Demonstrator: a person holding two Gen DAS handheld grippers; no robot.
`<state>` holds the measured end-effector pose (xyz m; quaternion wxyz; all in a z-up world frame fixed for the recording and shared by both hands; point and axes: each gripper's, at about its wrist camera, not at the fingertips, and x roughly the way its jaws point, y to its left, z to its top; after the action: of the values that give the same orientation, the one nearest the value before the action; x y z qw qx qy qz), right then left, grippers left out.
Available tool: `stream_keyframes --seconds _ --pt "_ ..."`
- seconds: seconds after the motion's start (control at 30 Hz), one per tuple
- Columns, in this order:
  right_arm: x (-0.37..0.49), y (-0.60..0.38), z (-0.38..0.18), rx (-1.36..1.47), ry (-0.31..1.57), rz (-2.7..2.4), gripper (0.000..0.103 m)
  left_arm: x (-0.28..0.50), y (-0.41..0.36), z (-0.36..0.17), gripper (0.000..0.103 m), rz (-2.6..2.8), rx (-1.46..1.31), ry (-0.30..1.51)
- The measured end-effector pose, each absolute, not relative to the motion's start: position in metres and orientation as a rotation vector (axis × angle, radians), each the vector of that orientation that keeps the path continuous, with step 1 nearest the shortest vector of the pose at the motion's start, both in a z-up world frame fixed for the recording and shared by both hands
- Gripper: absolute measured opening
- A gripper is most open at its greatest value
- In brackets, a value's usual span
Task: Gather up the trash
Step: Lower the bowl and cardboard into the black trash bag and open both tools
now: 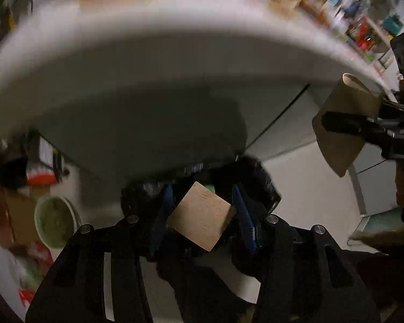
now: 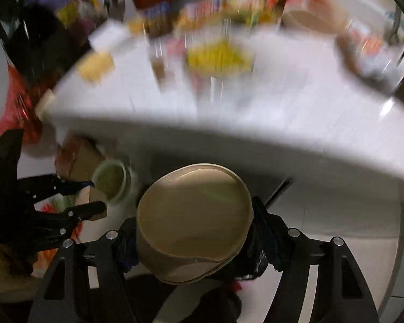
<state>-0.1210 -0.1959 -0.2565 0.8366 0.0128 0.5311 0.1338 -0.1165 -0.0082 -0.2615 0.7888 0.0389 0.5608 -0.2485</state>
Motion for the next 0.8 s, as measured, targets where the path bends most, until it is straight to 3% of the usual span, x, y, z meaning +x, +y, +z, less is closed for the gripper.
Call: stream_keyframes --seconds 0.13,0.2,0.27,0.43,0.67,0.8 --pt "-0.121 -0.184 -0.311 0.007 1.207 0.273 0.071 -0.114 -0.009 -0.304 0.049 -0.462 0.075 1.282" --pt "-0.122 -0.179 -0.328 -0.004 1.222 0.252 0.086 -0.113 -0.003 -0.312 0.068 -0.421 0.043 1.277" --pt "-0.121 -0.178 -0.337 -0.006 1.235 0.234 0.089 -0.115 0.004 -0.315 0.077 -0.373 0.018 1.261" --pt "-0.126 -0.175 -0.341 -0.051 1.249 0.210 0.094 -0.116 0.015 -0.314 0.080 -0.340 0.031 1.252" --pt "-0.130 -0.184 -0.269 -0.012 1.143 0.293 0.095 -0.122 0.032 -0.260 0.080 -0.358 0.016 1.151" --pt "-0.136 -0.162 -0.179 0.003 0.925 0.489 0.098 -0.128 0.062 -0.204 0.089 -0.326 -0.055 1.025"
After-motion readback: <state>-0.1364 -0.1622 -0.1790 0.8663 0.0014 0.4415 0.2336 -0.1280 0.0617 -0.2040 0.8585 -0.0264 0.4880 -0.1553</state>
